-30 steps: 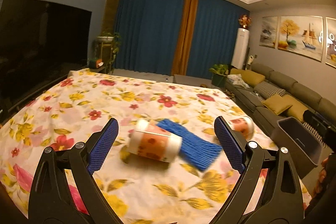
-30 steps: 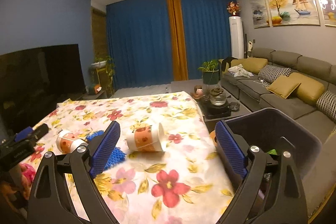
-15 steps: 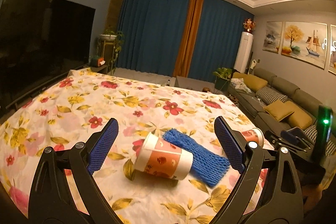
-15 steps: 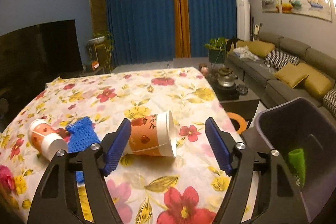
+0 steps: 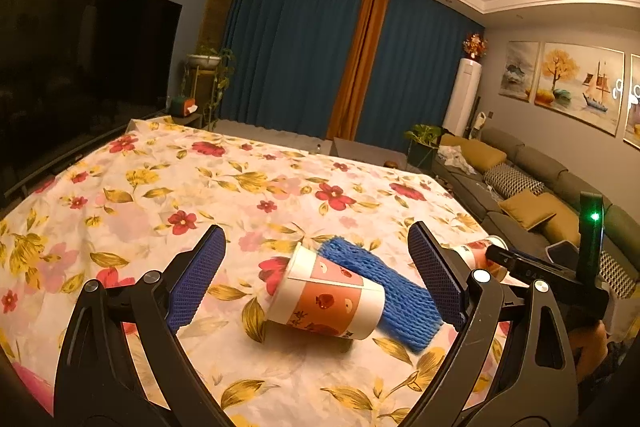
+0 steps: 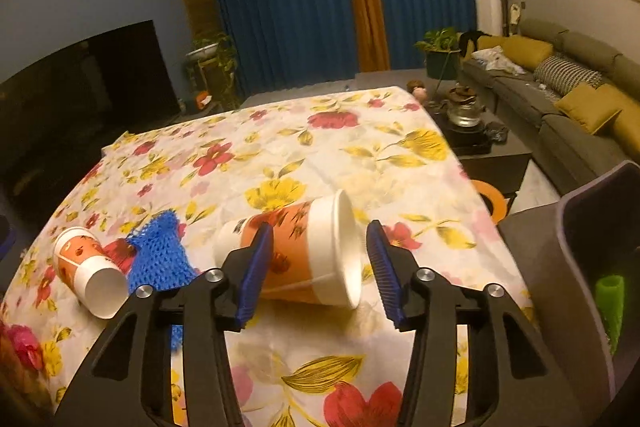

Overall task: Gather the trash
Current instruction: 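Grasp an orange-and-white paper cup with each gripper, then lift both orange-and-white paper cups and carry them toward the grey bin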

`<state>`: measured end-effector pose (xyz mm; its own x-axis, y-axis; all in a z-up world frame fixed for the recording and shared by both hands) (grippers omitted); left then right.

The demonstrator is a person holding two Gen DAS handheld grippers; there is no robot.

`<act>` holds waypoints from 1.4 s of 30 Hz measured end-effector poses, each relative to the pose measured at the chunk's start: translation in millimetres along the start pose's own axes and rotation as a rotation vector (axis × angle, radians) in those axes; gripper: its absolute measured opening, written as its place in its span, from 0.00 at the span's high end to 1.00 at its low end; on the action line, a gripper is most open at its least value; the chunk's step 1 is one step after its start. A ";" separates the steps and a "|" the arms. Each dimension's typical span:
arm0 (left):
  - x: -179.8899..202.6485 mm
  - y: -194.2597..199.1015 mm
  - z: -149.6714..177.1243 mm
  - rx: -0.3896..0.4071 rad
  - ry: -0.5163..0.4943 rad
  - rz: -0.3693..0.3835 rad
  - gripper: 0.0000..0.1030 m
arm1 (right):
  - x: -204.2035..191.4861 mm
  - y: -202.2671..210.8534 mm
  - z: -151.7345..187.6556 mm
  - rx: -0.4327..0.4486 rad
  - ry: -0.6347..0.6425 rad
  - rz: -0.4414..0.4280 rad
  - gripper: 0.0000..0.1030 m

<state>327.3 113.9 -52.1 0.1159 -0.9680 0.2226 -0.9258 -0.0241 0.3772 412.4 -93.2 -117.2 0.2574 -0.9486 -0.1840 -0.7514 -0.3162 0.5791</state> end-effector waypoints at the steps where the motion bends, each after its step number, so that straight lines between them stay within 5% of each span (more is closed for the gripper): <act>1: -0.5 -0.6 0.8 -0.002 -0.001 0.000 0.12 | -1.1 1.3 -1.0 0.001 0.004 -0.006 0.63; 17: -6.5 -16.2 14.6 -0.072 -0.013 0.034 0.16 | -38.4 25.1 4.2 0.015 0.059 -0.163 0.96; 22: -7.3 -35.6 27.3 -0.168 -0.010 0.080 0.33 | -48.0 35.8 3.4 0.039 0.083 -0.172 0.96; 30: 5.6 -42.6 49.3 -0.265 -0.041 0.144 0.78 | -54.7 49.9 3.3 0.070 0.103 -0.166 0.96; 42: 31.4 -31.6 56.1 -0.268 -0.013 0.209 0.92 | -60.8 55.7 1.7 0.091 0.120 -0.159 0.96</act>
<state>340.1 70.3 -107.4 -0.0722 -0.9483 0.3091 -0.8011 0.2397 0.5484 353.9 -53.2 -75.1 0.4430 -0.8806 -0.1681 -0.7462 -0.4661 0.4753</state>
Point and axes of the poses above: each gripper's, at about its wrist camera, not at the fingertips, and y roughly against the way its jaws point, x to its right, z to its underside, the point moved 10 cm from there along -y, roughly the way its jaws point, and after that the axes turned 1 degree about -x, right-handed, at the moved point
